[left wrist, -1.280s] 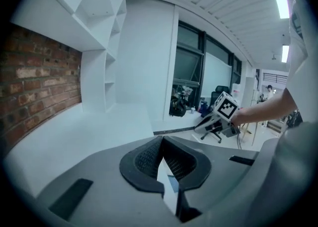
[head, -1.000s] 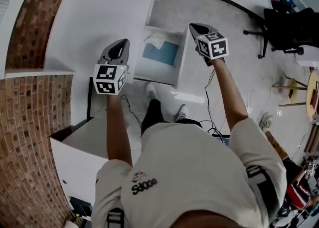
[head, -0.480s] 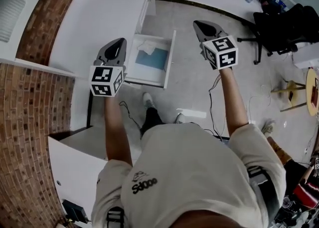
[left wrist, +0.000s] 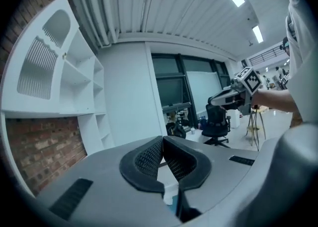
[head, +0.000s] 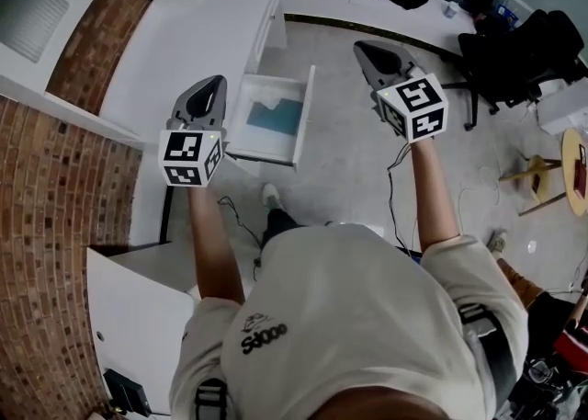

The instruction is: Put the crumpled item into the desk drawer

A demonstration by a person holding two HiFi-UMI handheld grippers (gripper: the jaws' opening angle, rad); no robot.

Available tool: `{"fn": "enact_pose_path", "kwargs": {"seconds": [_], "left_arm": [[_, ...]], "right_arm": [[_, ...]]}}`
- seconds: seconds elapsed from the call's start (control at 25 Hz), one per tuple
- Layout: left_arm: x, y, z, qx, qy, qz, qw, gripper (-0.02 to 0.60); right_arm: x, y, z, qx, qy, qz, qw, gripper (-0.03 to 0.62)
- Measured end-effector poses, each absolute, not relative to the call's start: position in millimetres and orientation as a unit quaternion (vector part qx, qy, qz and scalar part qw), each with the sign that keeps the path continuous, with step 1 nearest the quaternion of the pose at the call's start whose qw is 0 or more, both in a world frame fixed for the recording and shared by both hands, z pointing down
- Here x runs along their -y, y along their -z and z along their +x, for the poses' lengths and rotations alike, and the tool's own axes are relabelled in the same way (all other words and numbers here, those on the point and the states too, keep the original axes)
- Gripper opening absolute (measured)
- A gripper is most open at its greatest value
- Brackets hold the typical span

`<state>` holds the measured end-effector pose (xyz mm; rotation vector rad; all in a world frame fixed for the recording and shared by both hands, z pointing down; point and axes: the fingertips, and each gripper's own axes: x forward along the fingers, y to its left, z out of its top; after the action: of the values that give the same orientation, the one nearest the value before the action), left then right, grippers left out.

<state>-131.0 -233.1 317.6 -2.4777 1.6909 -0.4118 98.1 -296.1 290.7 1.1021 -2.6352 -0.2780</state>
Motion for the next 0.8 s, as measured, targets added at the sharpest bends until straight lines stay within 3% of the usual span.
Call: {"fn": "enact_pose_path", "kwargs": {"seconds": [0.8], "left_arm": [[180, -276, -104, -0.549, 0.130, -0.819, 0.109, 0.018]], "right_arm": [[227, -246, 86, 0.922, 0.144, 0.344, 0.104, 0.006]]}}
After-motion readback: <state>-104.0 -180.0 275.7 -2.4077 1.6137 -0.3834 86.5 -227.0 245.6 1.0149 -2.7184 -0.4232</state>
